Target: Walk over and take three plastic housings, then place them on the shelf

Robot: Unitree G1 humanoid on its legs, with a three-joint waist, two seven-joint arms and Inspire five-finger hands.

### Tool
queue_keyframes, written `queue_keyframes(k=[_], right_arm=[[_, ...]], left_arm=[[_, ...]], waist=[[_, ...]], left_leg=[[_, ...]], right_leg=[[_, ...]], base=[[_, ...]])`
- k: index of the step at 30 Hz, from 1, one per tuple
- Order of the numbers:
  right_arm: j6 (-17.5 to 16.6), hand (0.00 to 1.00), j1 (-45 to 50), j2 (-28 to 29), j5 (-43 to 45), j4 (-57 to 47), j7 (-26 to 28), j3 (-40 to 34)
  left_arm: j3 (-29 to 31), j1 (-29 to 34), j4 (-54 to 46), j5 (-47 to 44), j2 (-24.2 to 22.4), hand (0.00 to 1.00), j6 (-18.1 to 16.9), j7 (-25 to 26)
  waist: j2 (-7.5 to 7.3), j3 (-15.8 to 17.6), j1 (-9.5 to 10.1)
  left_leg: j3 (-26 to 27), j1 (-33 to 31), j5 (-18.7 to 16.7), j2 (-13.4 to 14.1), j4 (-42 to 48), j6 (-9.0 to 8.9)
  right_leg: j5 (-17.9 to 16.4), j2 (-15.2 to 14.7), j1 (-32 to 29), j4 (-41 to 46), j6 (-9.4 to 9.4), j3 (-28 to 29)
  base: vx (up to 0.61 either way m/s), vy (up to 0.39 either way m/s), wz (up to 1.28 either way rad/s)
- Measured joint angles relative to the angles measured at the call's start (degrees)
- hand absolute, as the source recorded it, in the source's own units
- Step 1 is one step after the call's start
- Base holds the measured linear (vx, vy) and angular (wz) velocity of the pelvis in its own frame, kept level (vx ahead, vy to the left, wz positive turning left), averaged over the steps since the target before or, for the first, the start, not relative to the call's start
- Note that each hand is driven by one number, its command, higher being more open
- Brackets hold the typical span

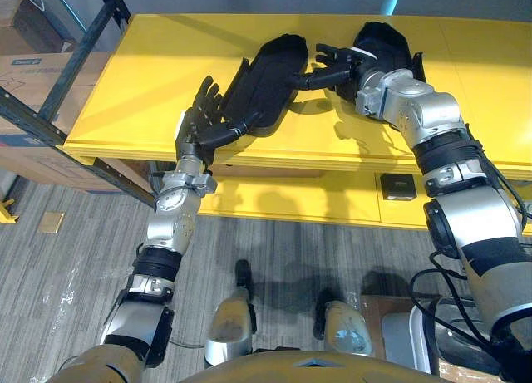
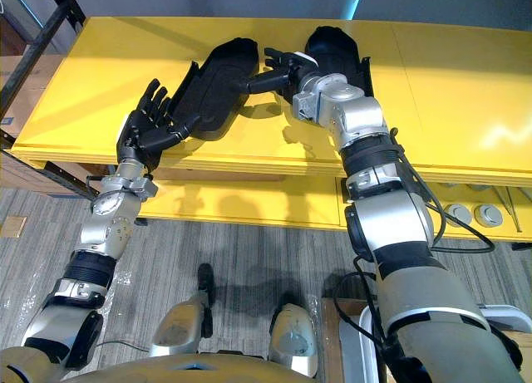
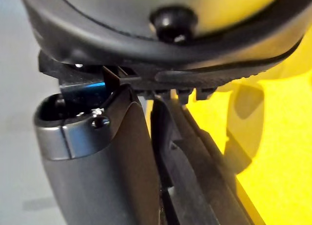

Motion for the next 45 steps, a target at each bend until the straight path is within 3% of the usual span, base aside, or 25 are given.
queue_keyframes(k=[5, 30, 38, 43, 45], right_arm=[[0.3, 1.00, -1.1, 1.5, -0.4, 1.6, 0.8, 0.4], [-0.1, 1.00, -2.8, 2.6, -4.3, 1.6, -4.5, 1.5], [-0.5, 1.00, -2.9, 2.5, -5.1, 1.4, -4.8, 1.4], [-2.9, 1.00, -2.9, 1.8, -6.5, 0.3, -6.7, 1.2], [-3.9, 1.00, -2.9, 1.8, -5.7, -1.4, -8.0, 1.2]], left_arm=[[0.0, 0.4, -1.1, 0.0, -0.8, 1.00, 0.7, 0.1], [-5.8, 1.6, -5.7, -4.7, -1.8, 1.00, 5.1, -5.5], [-6.1, 1.7, -5.9, -4.7, -2.1, 1.00, 5.1, -2.9], [-5.7, 2.9, -8.0, -2.0, -2.0, 1.00, 5.0, 2.5], [-3.6, 4.2, -9.8, 3.6, -1.8, 1.00, 4.8, 7.4]], waist=[[0.85, 0.4, 0.31], [1.18, 0.5, 1.52], [1.45, 0.4, 1.45], [1.45, 0.4, 1.50], [1.45, 0.5, 1.37]], left_leg=[[-0.4, 0.3, 0.1, 0.1, 0.0, -0.15], [-0.5, 0.2, -0.4, 0.0, 0.3, -0.24], [-0.5, 0.8, -0.4, -0.1, 0.0, -0.28], [-0.6, 1.2, -0.4, 0.0, 0.0, -0.27], [-0.4, 1.7, -0.4, 0.1, -0.2, -0.34]], right_leg=[[-0.1, 0.1, 0.7, -0.1, -0.12, -0.6], [-1.6, -0.6, 0.3, 1.9, -0.27, -1.1], [-1.6, -0.6, 0.8, 2.0, -0.28, -1.2], [-1.6, -0.4, 1.4, 1.6, -0.28, -1.4], [-1.5, -0.2, 1.9, 1.1, -0.22, -1.3]], base=[[-0.01, -0.019, 0.05], [0.00, -0.004, 0.00], [0.00, 0.000, 0.00], [0.00, 0.000, 0.00], [0.01, -0.014, -0.05]])
